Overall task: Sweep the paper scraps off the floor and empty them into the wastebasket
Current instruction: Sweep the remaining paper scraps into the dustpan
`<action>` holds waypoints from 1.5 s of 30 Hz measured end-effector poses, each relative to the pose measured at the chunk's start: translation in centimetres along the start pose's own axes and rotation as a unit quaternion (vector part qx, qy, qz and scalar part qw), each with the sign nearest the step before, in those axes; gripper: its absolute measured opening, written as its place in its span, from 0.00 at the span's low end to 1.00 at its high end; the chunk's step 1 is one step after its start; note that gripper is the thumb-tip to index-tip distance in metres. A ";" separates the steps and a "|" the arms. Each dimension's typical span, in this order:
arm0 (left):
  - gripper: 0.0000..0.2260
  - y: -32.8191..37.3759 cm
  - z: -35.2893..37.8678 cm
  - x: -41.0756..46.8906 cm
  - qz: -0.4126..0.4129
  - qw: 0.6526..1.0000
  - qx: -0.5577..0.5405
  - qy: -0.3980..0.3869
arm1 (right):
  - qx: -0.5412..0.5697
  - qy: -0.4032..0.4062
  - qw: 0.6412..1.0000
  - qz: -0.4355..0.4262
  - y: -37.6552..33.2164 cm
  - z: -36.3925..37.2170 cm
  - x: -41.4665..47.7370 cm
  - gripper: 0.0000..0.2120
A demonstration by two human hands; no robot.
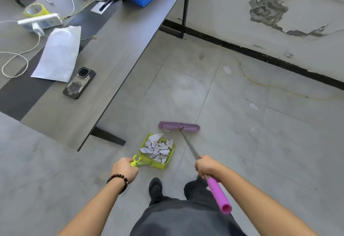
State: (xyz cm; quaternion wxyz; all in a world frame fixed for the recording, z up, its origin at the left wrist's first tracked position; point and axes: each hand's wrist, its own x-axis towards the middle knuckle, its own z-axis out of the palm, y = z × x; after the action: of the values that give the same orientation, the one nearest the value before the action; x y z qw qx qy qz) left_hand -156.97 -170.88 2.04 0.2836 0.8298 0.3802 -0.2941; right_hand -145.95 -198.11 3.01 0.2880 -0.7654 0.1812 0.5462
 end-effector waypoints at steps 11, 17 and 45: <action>0.10 3.2 -2.4 2.6 0.081 0.997 -0.008 -0.004 | 0.247 -0.058 0.962 0.105 1.2 -3.0 -4.6 0.11; 0.08 10.6 -3.6 4.4 0.121 0.993 -0.001 0.012 | 0.416 -0.033 0.906 0.069 1.1 -7.2 -5.5 0.12; 0.16 57.1 -5.8 22.5 0.193 0.975 0.100 0.043 | 0.293 0.156 0.939 -0.089 -14.2 -49.0 16.9 0.03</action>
State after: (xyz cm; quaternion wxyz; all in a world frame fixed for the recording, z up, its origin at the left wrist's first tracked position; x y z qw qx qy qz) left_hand -97.72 -187.80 4.17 0.2338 0.9235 0.1931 -0.2348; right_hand -96.01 -217.88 2.16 0.5151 -0.7357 0.3066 0.3152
